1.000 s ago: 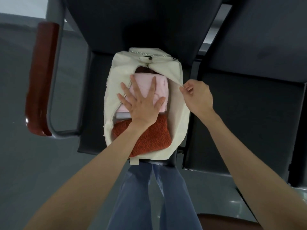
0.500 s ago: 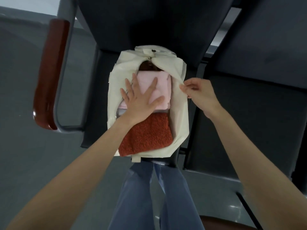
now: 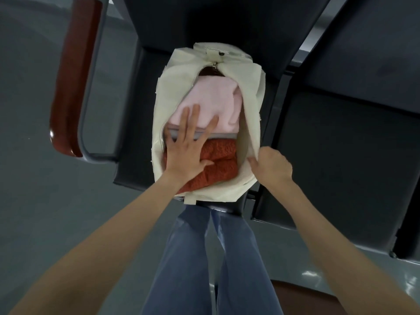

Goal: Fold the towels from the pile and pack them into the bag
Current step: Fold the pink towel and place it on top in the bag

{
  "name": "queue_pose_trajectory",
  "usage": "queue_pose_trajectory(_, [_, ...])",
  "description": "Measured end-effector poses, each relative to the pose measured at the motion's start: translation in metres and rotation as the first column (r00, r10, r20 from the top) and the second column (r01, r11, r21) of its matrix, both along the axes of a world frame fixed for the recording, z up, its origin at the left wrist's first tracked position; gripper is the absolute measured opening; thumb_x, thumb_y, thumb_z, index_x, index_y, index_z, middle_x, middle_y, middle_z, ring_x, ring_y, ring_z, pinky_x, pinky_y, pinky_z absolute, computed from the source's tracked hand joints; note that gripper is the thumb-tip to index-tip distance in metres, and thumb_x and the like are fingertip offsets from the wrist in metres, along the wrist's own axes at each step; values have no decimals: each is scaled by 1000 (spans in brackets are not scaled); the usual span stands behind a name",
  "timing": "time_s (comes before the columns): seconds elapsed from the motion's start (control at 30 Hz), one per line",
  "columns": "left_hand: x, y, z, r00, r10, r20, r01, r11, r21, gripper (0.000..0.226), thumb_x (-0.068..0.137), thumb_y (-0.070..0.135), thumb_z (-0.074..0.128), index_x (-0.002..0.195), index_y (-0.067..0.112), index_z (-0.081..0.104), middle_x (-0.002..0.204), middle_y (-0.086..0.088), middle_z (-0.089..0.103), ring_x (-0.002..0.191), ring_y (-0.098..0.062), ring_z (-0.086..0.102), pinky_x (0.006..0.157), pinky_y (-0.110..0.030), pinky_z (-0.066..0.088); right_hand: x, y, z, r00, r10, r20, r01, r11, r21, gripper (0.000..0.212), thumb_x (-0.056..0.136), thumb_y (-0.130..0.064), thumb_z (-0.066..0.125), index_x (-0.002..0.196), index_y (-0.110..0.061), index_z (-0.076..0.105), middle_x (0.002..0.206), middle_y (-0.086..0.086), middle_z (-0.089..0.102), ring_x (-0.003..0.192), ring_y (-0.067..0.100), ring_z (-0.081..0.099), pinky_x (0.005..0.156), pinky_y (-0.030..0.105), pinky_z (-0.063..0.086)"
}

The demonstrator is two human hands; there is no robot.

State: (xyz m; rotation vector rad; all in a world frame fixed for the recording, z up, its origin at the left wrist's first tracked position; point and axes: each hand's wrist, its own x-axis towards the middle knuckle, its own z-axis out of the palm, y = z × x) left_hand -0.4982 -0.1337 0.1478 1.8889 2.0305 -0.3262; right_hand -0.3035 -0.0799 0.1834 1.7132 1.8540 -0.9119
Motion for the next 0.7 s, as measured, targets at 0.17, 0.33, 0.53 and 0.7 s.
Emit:
queue_pose_trajectory(0.17, [6, 16, -5, 997, 34, -64, -37, 998, -47, 128, 64, 71, 69, 146, 39, -24, 157, -14, -26, 145, -35, -21, 101, -78, 5, 20, -1, 15, 855, -266, -445, 172, 955, -240, 23, 92, -24, 63, 82, -4, 64, 80, 15, 67, 74, 31, 63, 63, 38, 53])
queue_pose_trajectory(0.33, [9, 23, -1, 998, 7, -60, -11, 998, -60, 130, 60, 72, 70, 148, 39, -20, 158, -16, -21, 145, -36, -19, 98, -80, -5, 15, 11, 30, 632, -468, -618, 166, 860, -482, 20, 95, -12, 56, 84, 4, 60, 61, 4, 58, 46, 2, 49, 42, 17, 37])
queue_pose_trajectory(0.53, [28, 8, 31, 931, -7, 366, -129, 929, 346, 41, 85, 21, 65, 125, 12, 57, 132, -14, 50, 110, -24, 53, 96, -45, 45, 27, 16, 19, 647, -532, -545, 135, 784, -605, 21, 100, -20, 48, 82, -10, 52, 65, 4, 42, 50, 6, 32, 47, 20, 24])
queue_pose_trajectory(0.7, [69, 5, 31, 507, 518, 689, -340, 855, -392, 34, 99, 10, 47, 132, 7, 51, 117, -10, 65, 106, -21, 61, 95, -28, 45, 31, 25, 21, 737, -479, -476, 110, 781, -615, 18, 100, -15, 46, 85, -10, 53, 69, 3, 50, 47, 3, 37, 44, 15, 29])
